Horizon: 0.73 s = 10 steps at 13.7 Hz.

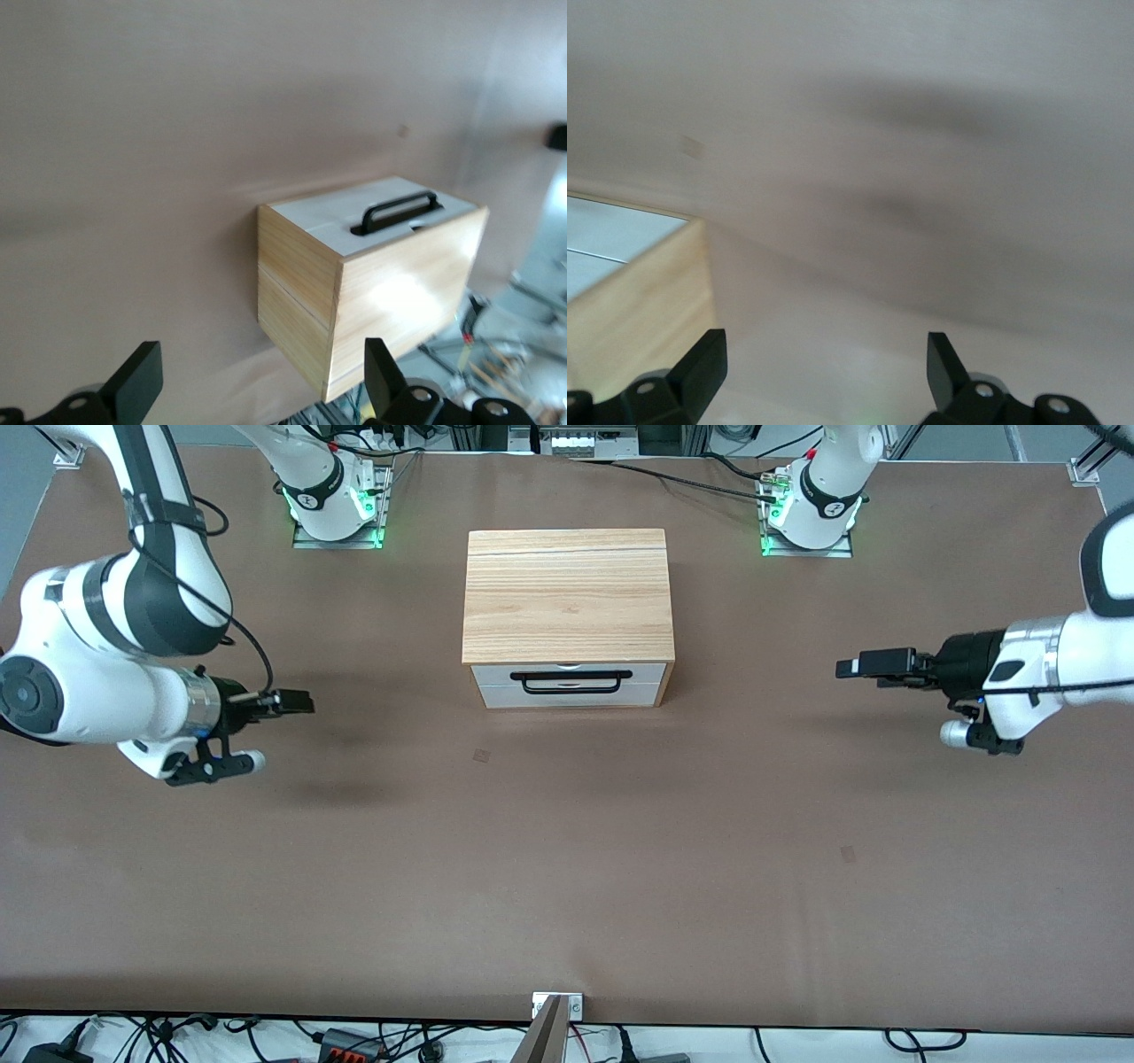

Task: Pull top drawer with both arms simultaneously
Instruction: 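Move the left gripper and the right gripper toward the drawer handle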

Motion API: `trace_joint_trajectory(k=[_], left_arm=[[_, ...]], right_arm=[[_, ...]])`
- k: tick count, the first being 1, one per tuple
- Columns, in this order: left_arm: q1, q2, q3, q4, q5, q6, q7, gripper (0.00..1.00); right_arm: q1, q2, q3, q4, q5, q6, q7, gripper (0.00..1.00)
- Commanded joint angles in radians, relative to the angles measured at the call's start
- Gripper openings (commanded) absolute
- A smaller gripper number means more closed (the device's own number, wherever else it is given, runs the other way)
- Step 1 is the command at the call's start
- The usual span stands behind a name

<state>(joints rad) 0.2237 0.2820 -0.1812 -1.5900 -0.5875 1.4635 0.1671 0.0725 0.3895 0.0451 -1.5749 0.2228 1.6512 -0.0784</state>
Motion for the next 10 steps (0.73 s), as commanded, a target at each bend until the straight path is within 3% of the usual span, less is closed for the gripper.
trace_joint_trajectory(k=[1,3,6,8,10], left_arm=[[0.062,0.095,-0.001,0.033,-0.103,-0.041,0.236,1.00],[0.069,0.114,-0.001,0.030,-0.129,-0.040,0.304,1.00],[0.075,0.211,-0.001,0.010,-0.184,-0.008,0.439,1.00],[0.057,0.285,-0.009,-0.054,-0.300,0.073,0.610,1.00],[0.032,0.267,-0.069,-0.148,-0.319,0.222,0.638,1.00]], right_arm=[[-0.010,0.058,0.001,0.042,0.183,-0.014,-0.052,1.00],[-0.017,0.109,0.001,0.038,0.376,0.001,-0.176,1.00],[-0.019,0.144,-0.001,-0.003,0.553,0.032,-0.306,1.00],[-0.017,0.153,-0.001,-0.071,0.729,0.035,-0.436,1.00],[-0.017,0.175,-0.001,-0.152,0.910,0.033,-0.587,1.00]])
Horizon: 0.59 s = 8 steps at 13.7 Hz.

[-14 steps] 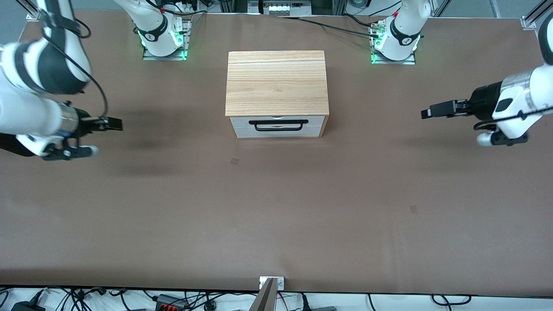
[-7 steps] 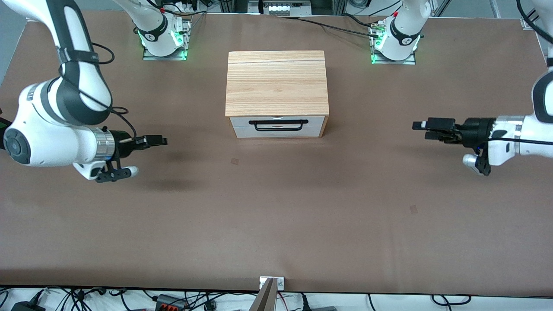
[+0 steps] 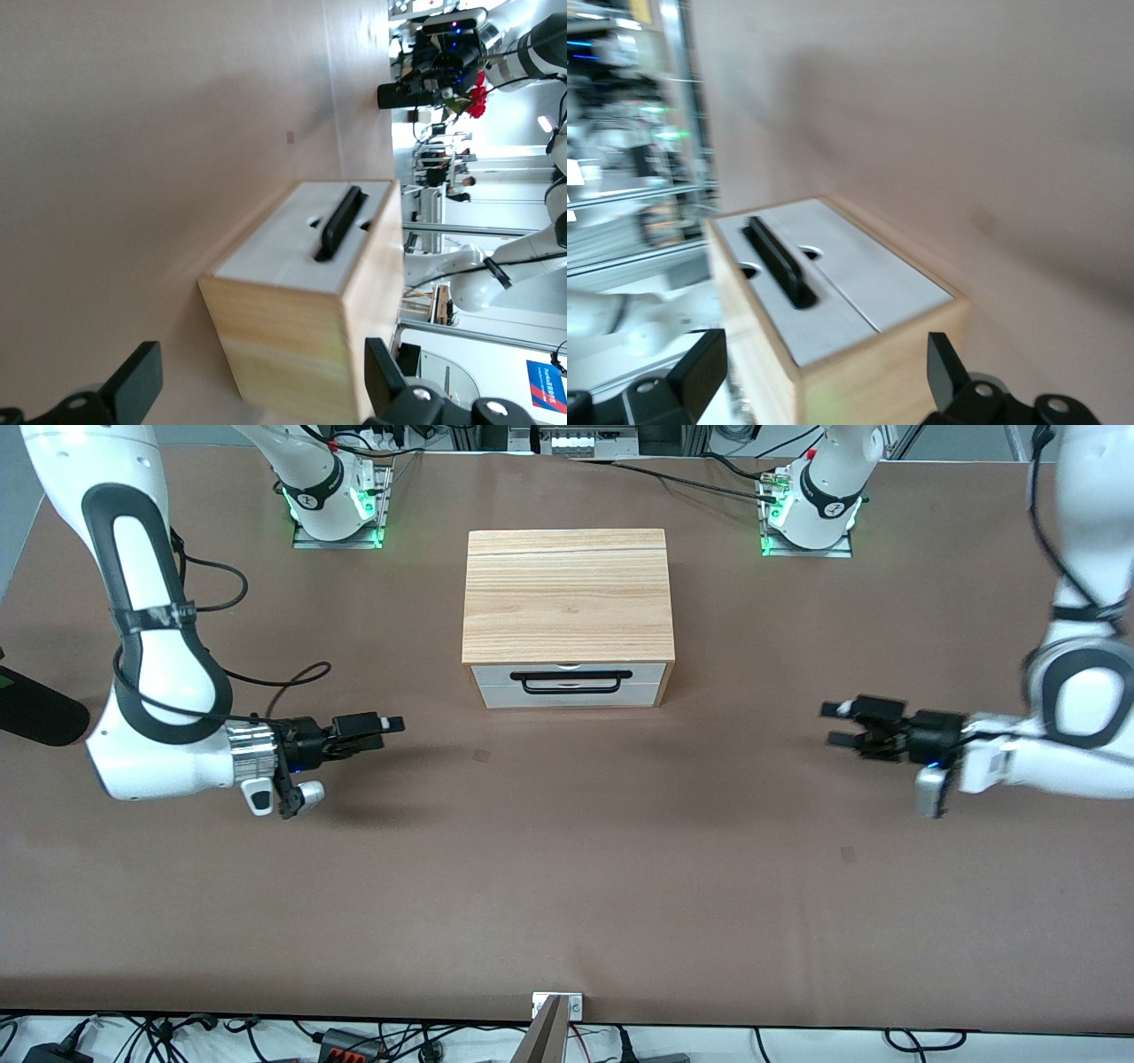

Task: Pull top drawer with both arms simultaneously
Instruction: 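Move the left gripper and the right gripper toward the drawer handle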

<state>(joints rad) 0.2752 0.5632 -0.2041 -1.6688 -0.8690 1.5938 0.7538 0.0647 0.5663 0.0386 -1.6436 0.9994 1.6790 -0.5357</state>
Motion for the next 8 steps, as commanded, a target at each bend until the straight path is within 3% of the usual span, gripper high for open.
trace_joint_trajectory(k=[1,4,6,8], left_arm=[[-0.021,-0.013,-0.057,-0.080,-0.076,0.103,0.056,1.00],[-0.031,0.003,-0.061,-0.205,-0.293,0.153,0.207,1.00],[-0.060,0.001,-0.093,-0.311,-0.521,0.170,0.248,1.00],[-0.092,0.004,-0.119,-0.348,-0.619,0.219,0.291,1.00]], right_arm=[[-0.005,0.010,0.007,-0.117,0.198,0.007,-0.194,1.00],[0.045,0.061,0.010,-0.185,0.396,-0.005,-0.334,1.00],[0.104,0.107,0.010,-0.188,0.502,-0.007,-0.400,1.00],[0.144,0.139,0.010,-0.191,0.550,-0.005,-0.446,1.00]])
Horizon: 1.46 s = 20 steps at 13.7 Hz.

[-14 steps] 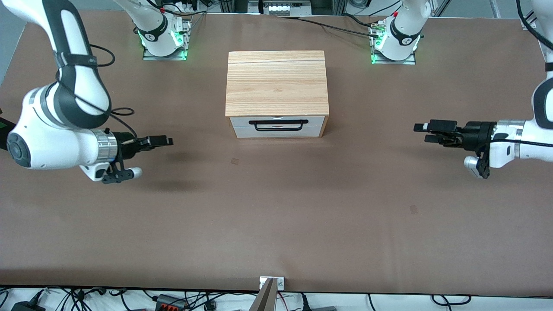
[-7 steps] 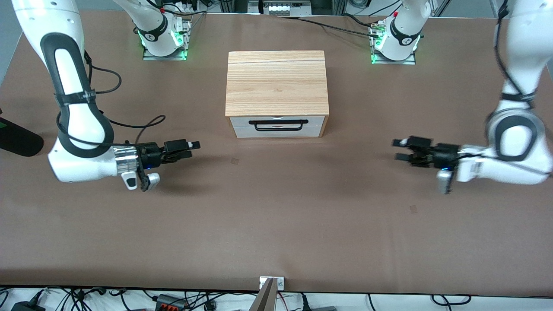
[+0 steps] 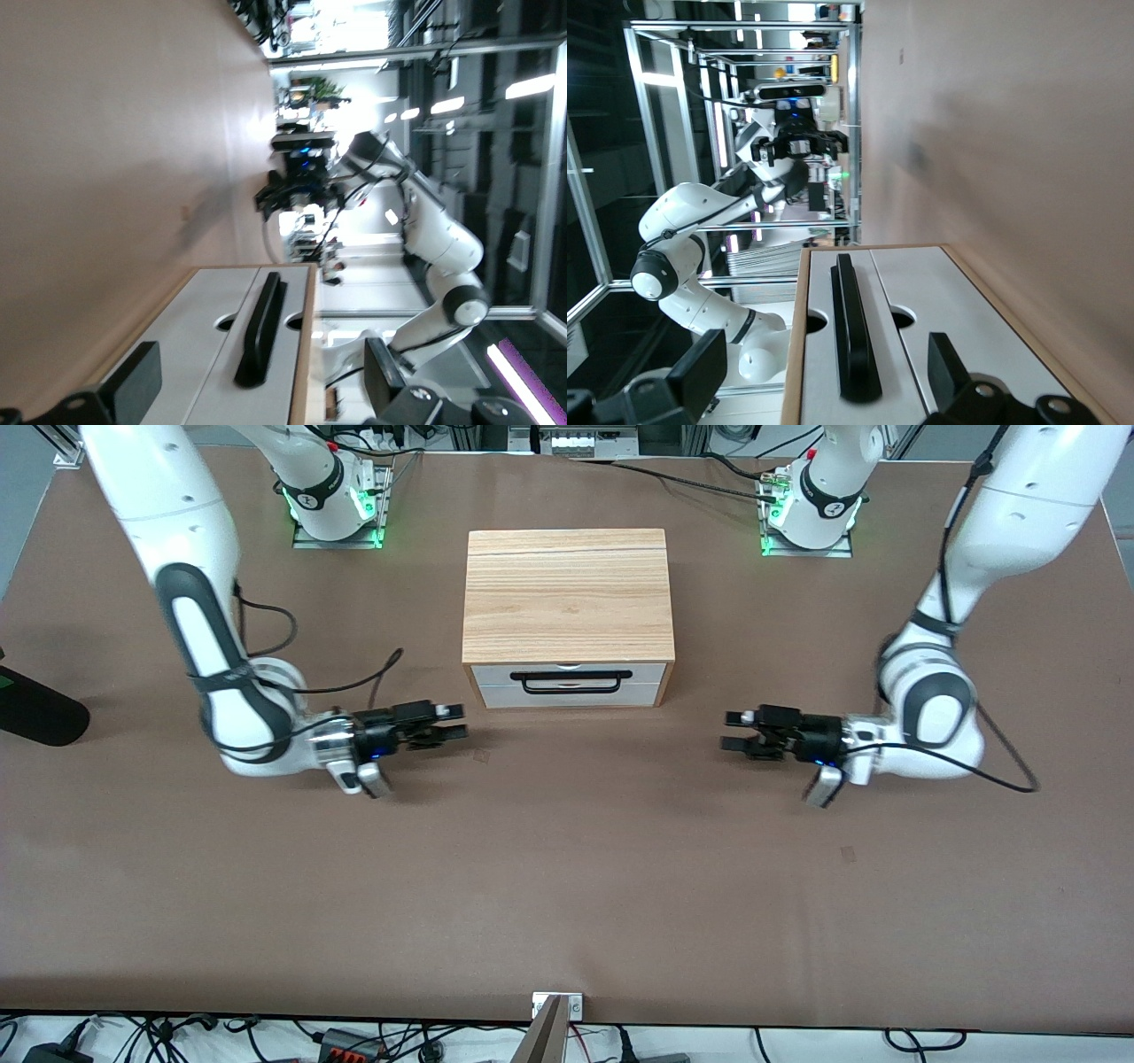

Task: Pull top drawer with both arms simultaneously
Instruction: 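Move the left gripper and the right gripper toward the drawer handle, then grasp the black drawer handle ends with the left and right grippers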

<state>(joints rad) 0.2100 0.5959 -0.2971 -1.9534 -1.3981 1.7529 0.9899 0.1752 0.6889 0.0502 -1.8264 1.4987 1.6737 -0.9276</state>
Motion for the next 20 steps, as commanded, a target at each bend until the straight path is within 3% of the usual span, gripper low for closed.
trace_joint_trajectory(k=[1,3,6,8,11,12,15,18,20], left_arm=[[-0.038,-0.028,-0.039,-0.076,-0.122,0.083,0.064,1.00],[-0.057,-0.028,-0.079,-0.116,-0.244,0.092,0.067,1.00],[-0.089,-0.027,-0.086,-0.133,-0.281,0.111,0.072,1.00],[-0.115,-0.016,-0.088,-0.162,-0.367,0.126,0.156,1.00],[-0.136,-0.002,-0.099,-0.180,-0.420,0.125,0.178,1.00],[-0.135,0.002,-0.103,-0.192,-0.423,0.123,0.178,1.00],[-0.133,0.002,-0.134,-0.240,-0.496,0.123,0.181,0.89],[-0.135,0.002,-0.149,-0.249,-0.532,0.123,0.185,0.68],[-0.136,0.002,-0.149,-0.254,-0.532,0.123,0.185,0.54]], right_arm=[[0.043,0.035,-0.001,-0.008,0.054,-0.002,-0.081,1.00],[0.076,0.041,-0.001,-0.031,0.054,-0.003,-0.105,1.00],[0.119,0.037,-0.001,-0.044,0.055,-0.003,-0.109,1.00],[0.124,0.037,0.011,-0.044,0.057,-0.003,-0.108,0.96],[0.129,0.037,0.029,-0.044,0.066,-0.003,-0.111,0.86],[0.127,0.037,0.036,-0.042,0.066,-0.002,-0.118,0.71],[0.129,0.038,0.039,-0.036,0.066,0.004,-0.125,0.60],[0.129,0.038,0.039,-0.037,0.066,0.006,-0.151,0.34],[0.129,0.041,0.039,-0.037,0.066,0.006,-0.181,0.24]])
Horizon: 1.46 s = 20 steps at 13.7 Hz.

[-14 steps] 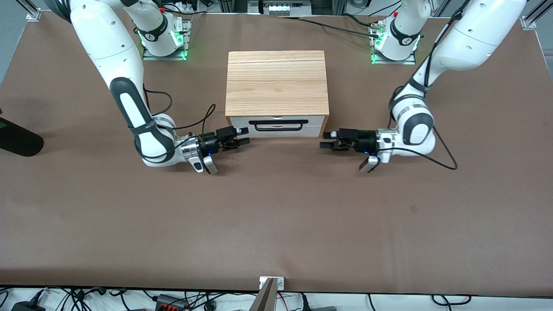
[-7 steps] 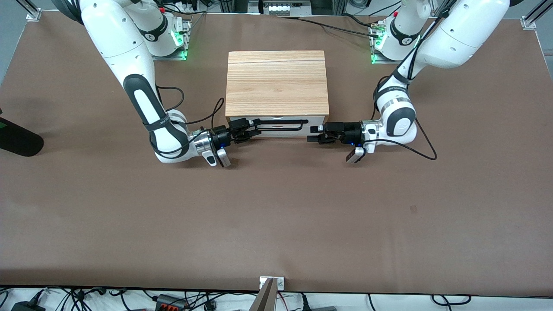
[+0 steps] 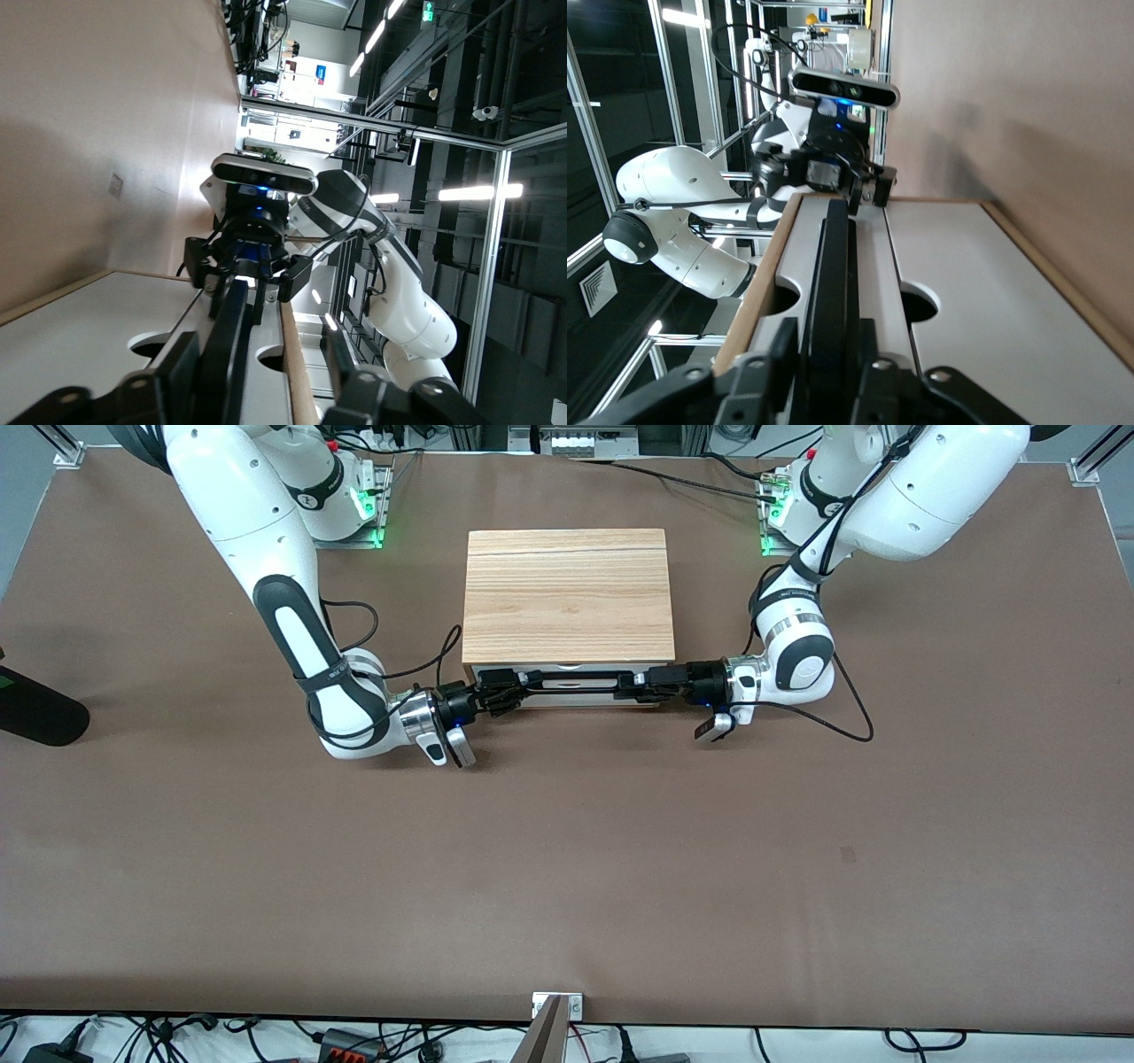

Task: Pull top drawer with both arms simultaneously
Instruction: 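Grasp the black drawer handle ends with the left and right grippers, then pull the drawer handle outward from the cabinet with both grippers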

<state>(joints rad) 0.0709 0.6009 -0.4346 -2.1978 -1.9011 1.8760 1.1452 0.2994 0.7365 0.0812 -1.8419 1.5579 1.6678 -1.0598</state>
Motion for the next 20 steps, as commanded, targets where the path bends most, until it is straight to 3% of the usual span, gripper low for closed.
trace_joint_trajectory(k=[1,2,3,4,10,15,20], left_arm=[[0.003,-0.003,-0.013,-0.013,-0.029,0.000,0.030,0.46],[0.003,-0.001,-0.012,-0.014,-0.029,0.000,0.030,0.40],[0.003,-0.001,-0.012,-0.014,-0.029,0.000,0.030,0.40],[0.003,0.000,-0.012,-0.014,-0.029,0.002,0.031,0.38],[0.003,-0.001,-0.012,-0.034,-0.035,0.003,0.080,0.25],[-0.013,-0.001,-0.013,-0.036,-0.044,0.003,0.097,0.25],[-0.025,0.000,-0.012,-0.036,-0.058,0.008,0.106,0.17]], right_arm=[[0.004,-0.006,0.008,-0.020,0.007,0.012,-0.051,0.18],[0.004,-0.006,0.008,-0.022,0.007,0.007,-0.051,0.13],[0.003,-0.006,0.008,-0.020,0.005,0.006,-0.051,0.03],[0.001,-0.006,0.008,-0.017,0.007,0.003,-0.051,0.01],[0.000,-0.006,0.008,-0.014,0.007,0.003,-0.051,0.00],[0.000,-0.005,0.008,0.000,0.007,0.007,-0.051,0.00],[0.001,0.038,0.006,0.061,0.005,0.016,-0.049,0.00]])
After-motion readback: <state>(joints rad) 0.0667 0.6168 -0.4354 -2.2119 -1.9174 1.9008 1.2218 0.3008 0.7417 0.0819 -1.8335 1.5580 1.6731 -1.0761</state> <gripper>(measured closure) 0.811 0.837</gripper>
